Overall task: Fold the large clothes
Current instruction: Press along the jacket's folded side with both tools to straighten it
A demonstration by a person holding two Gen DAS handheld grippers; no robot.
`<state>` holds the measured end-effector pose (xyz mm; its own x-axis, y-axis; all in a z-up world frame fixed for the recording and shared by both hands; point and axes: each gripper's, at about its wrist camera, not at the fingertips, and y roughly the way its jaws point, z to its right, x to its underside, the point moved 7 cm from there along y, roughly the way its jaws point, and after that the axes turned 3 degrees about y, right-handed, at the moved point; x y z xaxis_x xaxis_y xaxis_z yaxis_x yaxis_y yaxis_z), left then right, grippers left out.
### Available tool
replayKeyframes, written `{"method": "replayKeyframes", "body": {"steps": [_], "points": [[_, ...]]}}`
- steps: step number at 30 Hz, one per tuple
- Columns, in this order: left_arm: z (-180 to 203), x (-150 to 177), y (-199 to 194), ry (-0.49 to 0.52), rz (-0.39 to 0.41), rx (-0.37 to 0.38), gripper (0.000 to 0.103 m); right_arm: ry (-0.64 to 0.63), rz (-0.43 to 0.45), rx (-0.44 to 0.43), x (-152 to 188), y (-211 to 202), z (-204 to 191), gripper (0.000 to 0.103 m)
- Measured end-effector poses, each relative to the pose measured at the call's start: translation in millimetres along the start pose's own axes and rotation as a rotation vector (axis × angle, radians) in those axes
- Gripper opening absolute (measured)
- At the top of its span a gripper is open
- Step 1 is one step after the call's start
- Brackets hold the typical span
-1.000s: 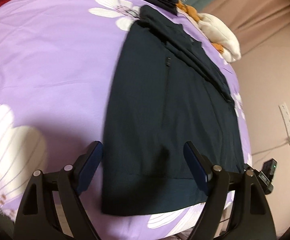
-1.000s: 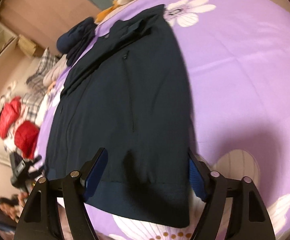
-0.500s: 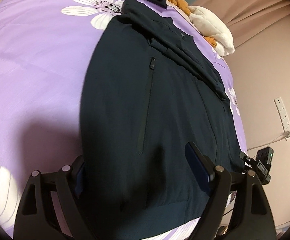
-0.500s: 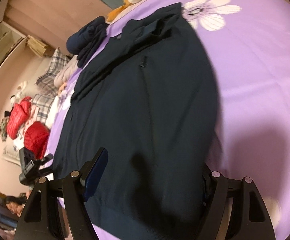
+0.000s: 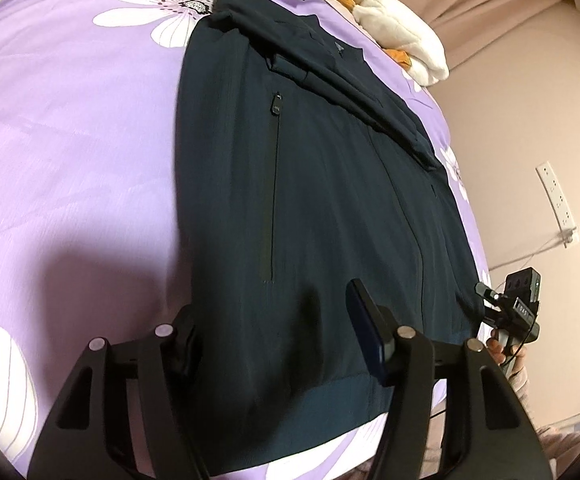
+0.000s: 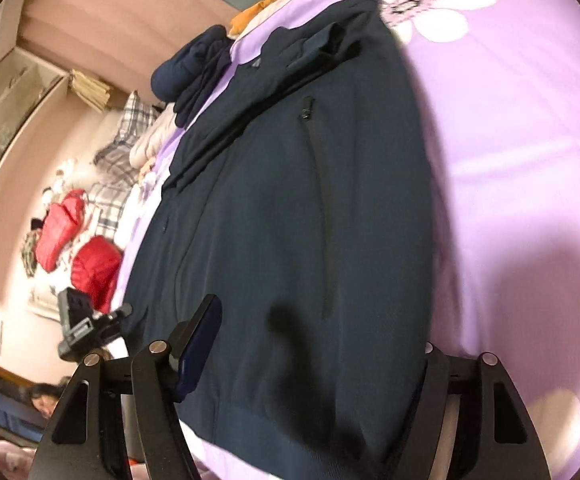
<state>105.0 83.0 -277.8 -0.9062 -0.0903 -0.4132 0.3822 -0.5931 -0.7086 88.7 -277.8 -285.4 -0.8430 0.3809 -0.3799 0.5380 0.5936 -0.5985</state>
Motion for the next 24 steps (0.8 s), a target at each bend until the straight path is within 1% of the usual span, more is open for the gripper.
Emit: {"method": "replayKeyframes", "body": {"steps": [2,5,7,11,13,18,19,21,22,23,24], "points": [[-6.3,1.1,-0.1,-0.023,-0.004,0.001,0.061,0.022,-0.009,-0.001,4.2,-7.0,5.8,0.073],[-13.9,1.0,-4.3,-0.082,0.003,0.031,0.060,0.026,-0.016,0.006,8.5,-12.3,9.0,0.073],[-14.4,3.5,-8.7,-0.083,0.006,0.032,0.060,0.020,-0.021,0.010,11.0,-11.3,7.3,0.073],[-16.1,4.5,-8.0,-0.084,-0.013,0.027,0.060,-0.001,-0.024,0.026,9.5,-2.4,1.3,0.073],[-21.0,-0.1,-5.4,-0.108,-0.024,0.019,0.060,-0.012,-0.029,0.024,5.9,2.4,-1.5,0.073],[-36.1,-24.5,-11.4,-0.160,0.038,0.005,0.061,-0.030,-0.042,0.034,-1.9,11.6,-6.8,0.073],[-39.5,-30.5,-11.7,-0.172,0.047,0.015,0.063,-0.030,-0.044,0.033,-1.5,10.1,-4.6,0.073],[-43.9,-39.1,-5.0,-0.208,0.029,0.084,0.076,-0.028,-0.042,0.027,-1.2,8.4,-2.0,0.073],[-45.3,-42.2,0.8,-0.236,0.008,0.142,0.076,-0.019,-0.040,0.023,-1.5,8.1,-0.6,0.073],[-47.8,-46.0,4.8,-0.267,0.002,0.185,0.076,-0.015,-0.037,0.022,-1.3,7.4,0.3,0.073],[-48.6,-49.3,6.4,-0.283,0.002,0.208,0.075,-0.012,-0.035,0.022,-1.3,6.9,0.8,0.073]]}}
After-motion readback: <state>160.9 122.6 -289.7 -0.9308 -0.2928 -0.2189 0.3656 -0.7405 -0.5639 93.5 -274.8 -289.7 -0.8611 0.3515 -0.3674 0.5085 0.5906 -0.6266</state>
